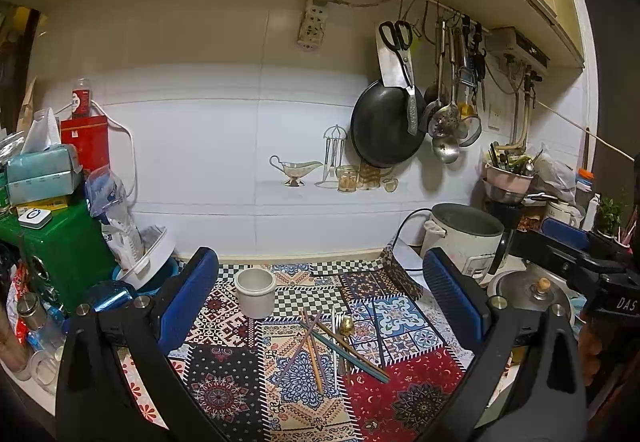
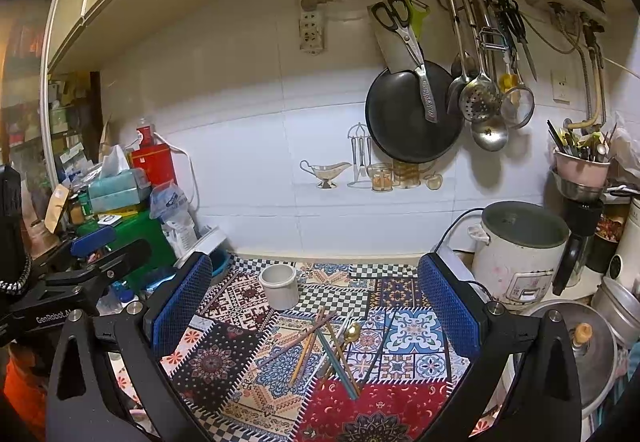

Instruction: Organize utensils

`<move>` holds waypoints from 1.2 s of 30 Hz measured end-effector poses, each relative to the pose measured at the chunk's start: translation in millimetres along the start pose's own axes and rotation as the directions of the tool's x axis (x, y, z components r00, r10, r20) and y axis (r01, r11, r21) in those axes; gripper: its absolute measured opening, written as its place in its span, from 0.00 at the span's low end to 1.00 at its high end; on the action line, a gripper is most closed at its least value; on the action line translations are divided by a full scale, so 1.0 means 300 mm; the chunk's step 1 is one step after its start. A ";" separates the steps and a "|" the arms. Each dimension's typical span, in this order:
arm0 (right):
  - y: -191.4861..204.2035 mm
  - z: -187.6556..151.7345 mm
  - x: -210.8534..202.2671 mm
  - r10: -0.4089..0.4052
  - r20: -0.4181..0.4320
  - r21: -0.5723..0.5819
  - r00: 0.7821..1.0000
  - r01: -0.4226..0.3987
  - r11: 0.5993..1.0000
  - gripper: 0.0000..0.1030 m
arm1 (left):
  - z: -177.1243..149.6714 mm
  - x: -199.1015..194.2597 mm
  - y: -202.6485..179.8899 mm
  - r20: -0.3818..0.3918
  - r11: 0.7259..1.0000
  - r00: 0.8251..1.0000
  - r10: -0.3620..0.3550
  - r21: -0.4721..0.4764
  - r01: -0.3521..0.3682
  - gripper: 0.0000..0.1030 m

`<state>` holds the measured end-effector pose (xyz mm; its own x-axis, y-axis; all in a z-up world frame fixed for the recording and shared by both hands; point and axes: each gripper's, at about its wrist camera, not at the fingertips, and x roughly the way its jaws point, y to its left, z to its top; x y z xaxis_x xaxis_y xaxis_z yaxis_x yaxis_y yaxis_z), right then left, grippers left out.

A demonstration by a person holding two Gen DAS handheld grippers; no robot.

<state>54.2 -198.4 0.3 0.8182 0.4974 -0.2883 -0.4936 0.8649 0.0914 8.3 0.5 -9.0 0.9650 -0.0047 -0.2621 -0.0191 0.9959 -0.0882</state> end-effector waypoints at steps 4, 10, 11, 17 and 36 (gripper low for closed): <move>-0.014 0.006 0.023 -0.005 -0.009 0.004 1.000 0.006 1.000 0.99 | 0.007 0.017 0.013 -0.004 1.000 1.000 0.003 -0.004 -0.003 1.00; -0.032 -0.011 0.072 -0.019 -0.038 0.010 0.999 0.019 1.000 0.99 | -0.002 0.076 0.033 -0.032 1.000 0.999 0.008 -0.009 -0.009 1.00; -0.039 -0.016 0.090 -0.023 -0.050 0.012 0.998 0.024 1.000 0.99 | -0.008 0.093 0.038 -0.041 1.000 0.999 0.004 -0.012 -0.005 1.00; -0.080 -0.075 0.200 -0.060 -0.145 0.009 0.988 0.062 0.998 0.99 | -0.050 0.187 0.068 -0.077 0.999 0.996 0.041 -0.024 -0.043 1.00; -0.287 -0.398 0.706 -0.108 -0.596 0.025 0.796 0.153 0.988 0.97 | -0.443 0.793 0.180 -0.498 0.992 0.860 0.109 -0.003 -0.128 1.00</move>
<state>234.7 -175.6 -182.3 0.5290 0.2619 -0.8072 -0.3551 0.9322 0.0698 202.2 41.3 -204.0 0.6981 0.0597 -0.7135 -0.1429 0.9881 -0.0571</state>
